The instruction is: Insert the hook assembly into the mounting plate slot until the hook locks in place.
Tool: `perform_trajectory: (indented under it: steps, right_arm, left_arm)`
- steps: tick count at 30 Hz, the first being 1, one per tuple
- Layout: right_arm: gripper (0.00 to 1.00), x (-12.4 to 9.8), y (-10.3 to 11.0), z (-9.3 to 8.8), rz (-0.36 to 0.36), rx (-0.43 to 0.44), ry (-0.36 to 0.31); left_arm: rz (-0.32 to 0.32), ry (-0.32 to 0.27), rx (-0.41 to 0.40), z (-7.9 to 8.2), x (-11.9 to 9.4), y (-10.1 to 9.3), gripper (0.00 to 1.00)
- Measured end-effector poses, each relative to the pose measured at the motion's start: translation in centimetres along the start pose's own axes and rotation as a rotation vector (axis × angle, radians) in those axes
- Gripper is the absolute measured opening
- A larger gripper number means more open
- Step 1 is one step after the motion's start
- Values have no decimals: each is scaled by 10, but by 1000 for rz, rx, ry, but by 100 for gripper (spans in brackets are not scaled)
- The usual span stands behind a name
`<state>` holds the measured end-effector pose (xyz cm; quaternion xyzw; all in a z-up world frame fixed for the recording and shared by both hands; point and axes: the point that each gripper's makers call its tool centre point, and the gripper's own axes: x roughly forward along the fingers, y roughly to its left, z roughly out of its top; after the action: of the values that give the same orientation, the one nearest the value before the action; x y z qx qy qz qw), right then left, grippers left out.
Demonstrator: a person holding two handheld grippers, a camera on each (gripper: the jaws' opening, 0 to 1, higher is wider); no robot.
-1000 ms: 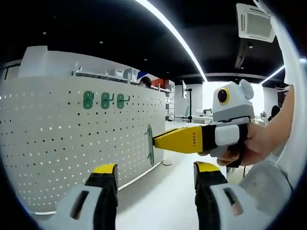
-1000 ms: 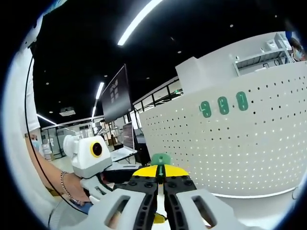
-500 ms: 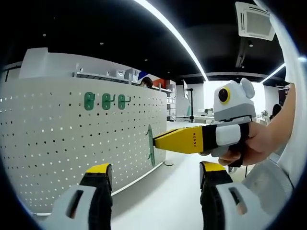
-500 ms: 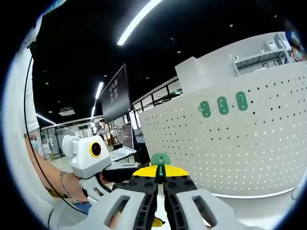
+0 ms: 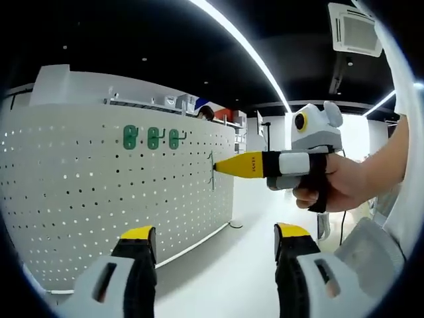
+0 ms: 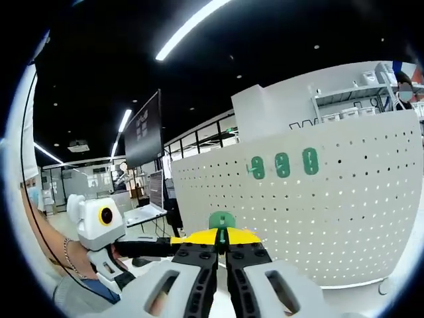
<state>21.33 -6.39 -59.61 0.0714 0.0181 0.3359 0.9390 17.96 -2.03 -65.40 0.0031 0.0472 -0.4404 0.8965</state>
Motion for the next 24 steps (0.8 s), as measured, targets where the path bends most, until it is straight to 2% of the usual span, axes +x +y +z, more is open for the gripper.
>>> perform_trajectory:
  steps: [13,24]
  right_arm:
    - [0,5,-52,26,-133,-38,-23]
    - [0,9,-88,42,-211,-53,-34]
  left_arm:
    - [37,0,-6,-1,-7,11,73]
    - [68,3,-10,-2,-13,18,73]
